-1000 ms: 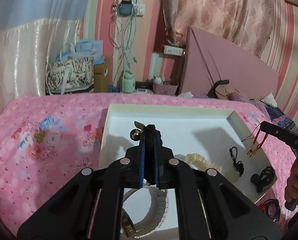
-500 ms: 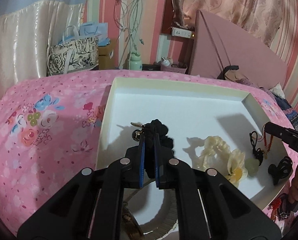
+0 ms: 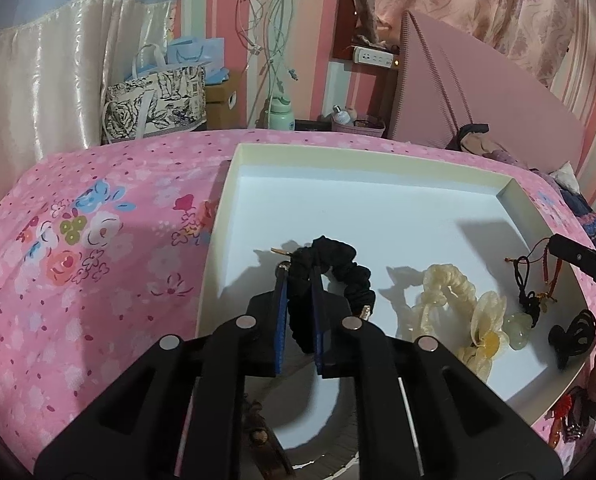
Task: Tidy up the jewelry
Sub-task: 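Carry the charm and scrunchie into the white tray and open both tools, then withdraw both tools from the tray over the bead bracelet and leather bracelet, then grasp the black leather bracelet with the right tool while the left tool grasps the wooden bead bracelet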
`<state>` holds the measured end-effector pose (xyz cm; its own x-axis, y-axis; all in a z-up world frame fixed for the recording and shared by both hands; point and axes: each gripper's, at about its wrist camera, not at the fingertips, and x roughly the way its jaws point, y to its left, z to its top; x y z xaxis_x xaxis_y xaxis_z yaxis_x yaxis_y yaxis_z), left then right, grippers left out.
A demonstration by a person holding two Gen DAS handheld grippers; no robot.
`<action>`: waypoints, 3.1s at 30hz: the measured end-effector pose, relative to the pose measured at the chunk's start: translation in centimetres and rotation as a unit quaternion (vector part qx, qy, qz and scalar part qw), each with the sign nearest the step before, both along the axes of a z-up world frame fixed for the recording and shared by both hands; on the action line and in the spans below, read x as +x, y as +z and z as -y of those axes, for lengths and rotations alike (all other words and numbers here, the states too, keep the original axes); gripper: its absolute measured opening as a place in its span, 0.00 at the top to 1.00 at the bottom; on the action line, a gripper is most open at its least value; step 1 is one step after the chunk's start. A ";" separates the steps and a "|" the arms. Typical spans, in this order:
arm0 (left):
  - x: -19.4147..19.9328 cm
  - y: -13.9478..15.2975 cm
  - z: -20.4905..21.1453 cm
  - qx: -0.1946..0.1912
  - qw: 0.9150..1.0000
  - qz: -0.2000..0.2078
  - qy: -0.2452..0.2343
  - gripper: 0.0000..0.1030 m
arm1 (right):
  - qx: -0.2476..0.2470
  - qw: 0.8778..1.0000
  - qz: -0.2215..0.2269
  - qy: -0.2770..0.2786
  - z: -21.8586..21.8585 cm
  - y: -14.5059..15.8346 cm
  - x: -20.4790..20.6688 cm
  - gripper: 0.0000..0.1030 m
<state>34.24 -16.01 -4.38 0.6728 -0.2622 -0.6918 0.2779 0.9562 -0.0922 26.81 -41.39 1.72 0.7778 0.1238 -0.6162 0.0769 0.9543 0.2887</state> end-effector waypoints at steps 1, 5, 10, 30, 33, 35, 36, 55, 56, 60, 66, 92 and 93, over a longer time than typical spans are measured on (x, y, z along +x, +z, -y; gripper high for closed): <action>0.0 0.0 0.0 -0.001 1.000 -0.001 0.000 0.90 | 0.000 1.000 0.001 -0.002 0.0 0.0 0.0 0.93; 0.1 0.1 -0.4 -0.006 1.000 -0.003 0.009 0.75 | -0.002 1.000 0.002 -0.007 0.0 0.1 -0.1 0.92; 0.0 0.7 -0.9 -0.019 1.000 0.002 0.015 0.69 | 0.005 1.000 0.006 -0.019 0.4 0.3 -0.3 0.82; -11.6 13.9 -7.7 -0.030 0.987 0.147 0.054 0.36 | -0.083 0.989 0.109 -0.048 -1.9 10.4 -13.6 0.50; -15.7 11.9 -10.6 -0.004 0.988 0.142 0.066 0.32 | -0.078 0.994 0.066 -0.036 -2.2 7.1 -16.5 0.50; -18.7 9.2 -12.9 0.015 0.989 0.123 0.076 0.32 | -0.072 0.996 0.042 -0.037 -2.6 4.6 -18.6 0.50; -19.5 8.0 -13.7 0.020 0.990 0.110 0.082 0.32 | -0.071 0.997 0.031 -0.028 -3.0 3.6 -19.2 0.50; -19.0 -2.4 -15.9 0.080 0.991 -0.065 0.089 0.20 | -0.118 0.989 -0.090 0.000 -7.3 -3.1 -17.5 0.51; -18.9 -2.3 -15.9 0.079 0.991 -0.066 0.088 0.20 | -0.123 0.988 -0.091 0.001 -7.4 -3.0 -17.4 0.51; -18.9 -2.2 -15.9 0.071 0.992 -0.069 0.083 0.20 | -0.151 0.985 -0.086 0.015 -8.1 -2.8 -17.1 0.52; -18.8 -2.2 -15.5 0.075 0.991 -0.066 0.083 0.19 | -0.181 0.980 -0.069 0.035 -8.9 -2.2 -17.0 0.44; -19.8 -1.9 -14.8 0.073 0.995 -0.049 0.047 0.42 | -0.106 0.988 -0.070 0.091 -9.1 -2.9 -17.3 0.83; -19.9 -1.9 -14.7 0.071 0.995 -0.048 0.044 0.48 | -0.106 0.989 -0.066 0.080 -9.0 -2.7 -17.8 0.83</action>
